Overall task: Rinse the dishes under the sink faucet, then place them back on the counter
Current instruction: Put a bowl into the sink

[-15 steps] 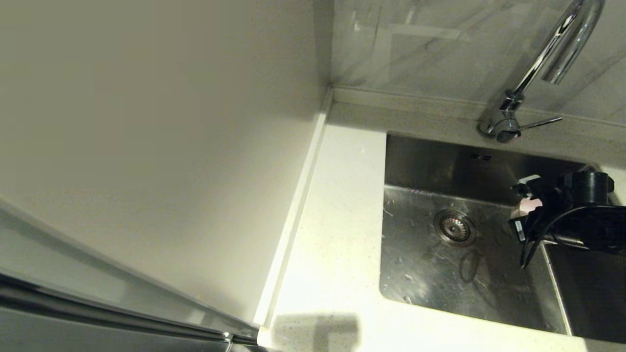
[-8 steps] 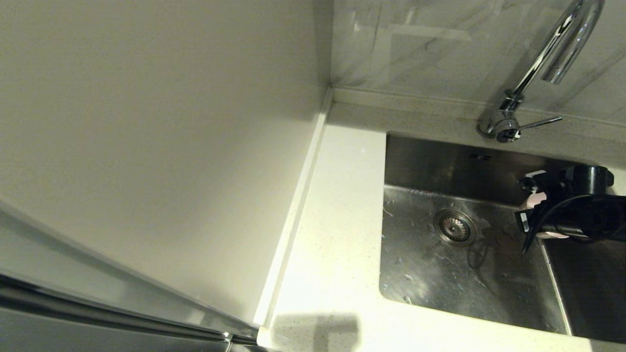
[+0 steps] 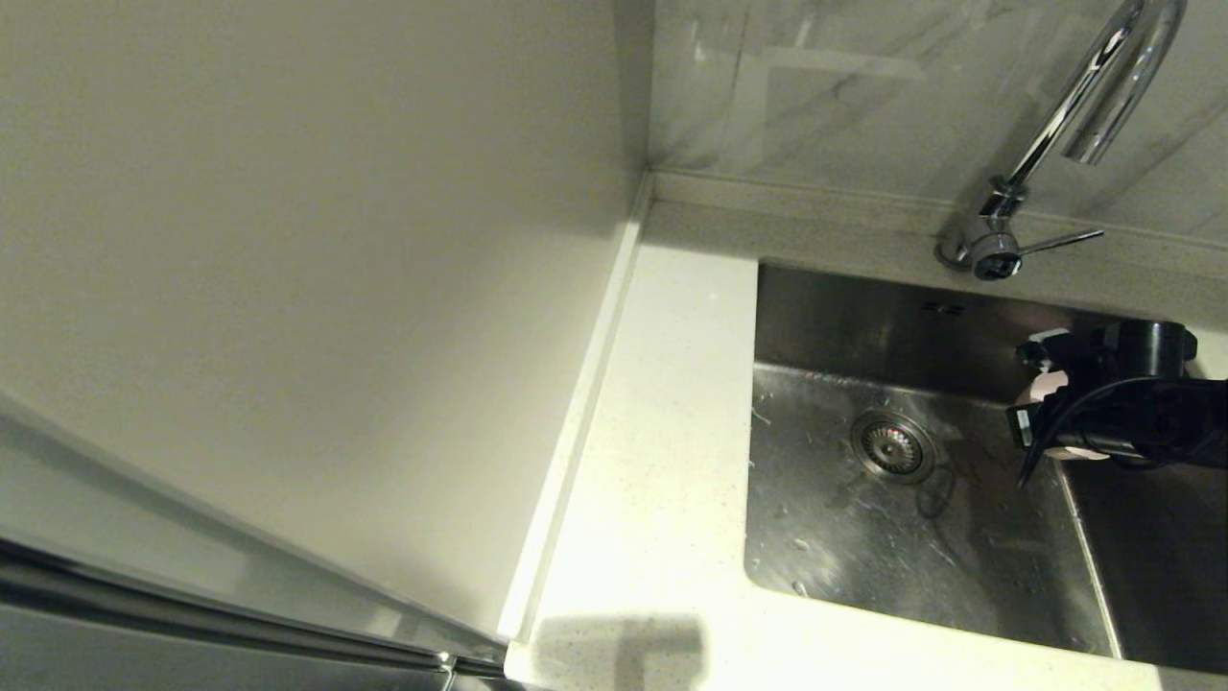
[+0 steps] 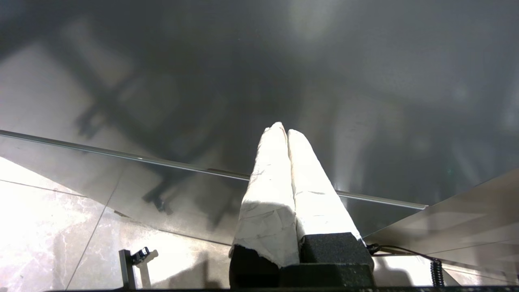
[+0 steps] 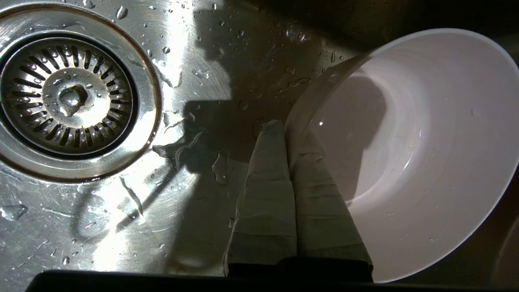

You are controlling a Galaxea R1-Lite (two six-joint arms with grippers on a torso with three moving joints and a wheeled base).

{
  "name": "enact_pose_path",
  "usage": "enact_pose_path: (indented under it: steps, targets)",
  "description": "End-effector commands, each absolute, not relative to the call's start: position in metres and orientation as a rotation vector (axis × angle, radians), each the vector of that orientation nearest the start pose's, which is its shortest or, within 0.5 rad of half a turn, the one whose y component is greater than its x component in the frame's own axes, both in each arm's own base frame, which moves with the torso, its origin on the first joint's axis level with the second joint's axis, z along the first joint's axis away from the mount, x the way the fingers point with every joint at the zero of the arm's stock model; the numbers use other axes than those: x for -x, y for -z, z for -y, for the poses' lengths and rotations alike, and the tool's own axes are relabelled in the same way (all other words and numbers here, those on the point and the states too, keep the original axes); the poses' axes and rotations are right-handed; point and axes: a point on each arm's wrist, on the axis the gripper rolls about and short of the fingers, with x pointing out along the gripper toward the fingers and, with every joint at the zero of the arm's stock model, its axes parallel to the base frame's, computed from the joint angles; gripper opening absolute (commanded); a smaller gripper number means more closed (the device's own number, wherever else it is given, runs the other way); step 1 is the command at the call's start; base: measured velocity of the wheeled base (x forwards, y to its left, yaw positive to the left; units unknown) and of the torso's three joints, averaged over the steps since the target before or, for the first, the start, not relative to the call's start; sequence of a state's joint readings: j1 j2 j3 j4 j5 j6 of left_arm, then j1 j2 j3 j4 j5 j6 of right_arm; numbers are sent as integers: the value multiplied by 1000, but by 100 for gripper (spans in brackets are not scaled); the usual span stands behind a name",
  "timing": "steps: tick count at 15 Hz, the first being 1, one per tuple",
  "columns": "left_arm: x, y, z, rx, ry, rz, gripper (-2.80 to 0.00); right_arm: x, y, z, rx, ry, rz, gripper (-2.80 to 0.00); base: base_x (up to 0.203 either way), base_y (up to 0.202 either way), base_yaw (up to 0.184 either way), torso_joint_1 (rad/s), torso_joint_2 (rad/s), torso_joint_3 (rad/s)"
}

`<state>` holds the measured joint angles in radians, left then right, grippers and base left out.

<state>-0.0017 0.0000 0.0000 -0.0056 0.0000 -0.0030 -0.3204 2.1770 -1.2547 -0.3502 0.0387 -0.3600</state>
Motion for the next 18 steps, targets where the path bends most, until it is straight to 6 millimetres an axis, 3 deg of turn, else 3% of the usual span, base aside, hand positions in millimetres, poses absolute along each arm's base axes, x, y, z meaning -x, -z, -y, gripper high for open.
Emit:
enact_pose_path:
  steps: [1, 2, 3, 8, 12, 15, 18]
  targets:
    - [23, -76, 0, 3, 2, 4, -280, -402, -96, 133, 247, 168, -608, -280, 0, 0, 0, 0, 0, 0]
    - [23, -76, 0, 3, 2, 4, -280, -402, -96, 133, 245, 170, -607, -240, 0, 0, 0, 0, 0, 0]
    - [23, -75, 0, 3, 2, 3, -280, -402, -96, 133, 244, 169, -608, 0, 0, 0, 0, 0, 0, 0]
    - [23, -75, 0, 3, 2, 3, -280, -400, -96, 132, 220, 176, -610, 0, 0, 0, 0, 0, 0, 0]
    - [23, -75, 0, 3, 2, 3, -280, -382, -123, 126, 210, 190, -578, 0, 0, 0, 0, 0, 0, 0]
    - [23, -75, 0, 3, 2, 3, -280, -334, -173, 111, 210, 228, -541, 0, 0, 0, 0, 0, 0, 0]
    - [23, -75, 0, 3, 2, 3, -280, -260, -224, 91, 199, 307, -454, 0, 0, 0, 0, 0, 0, 0]
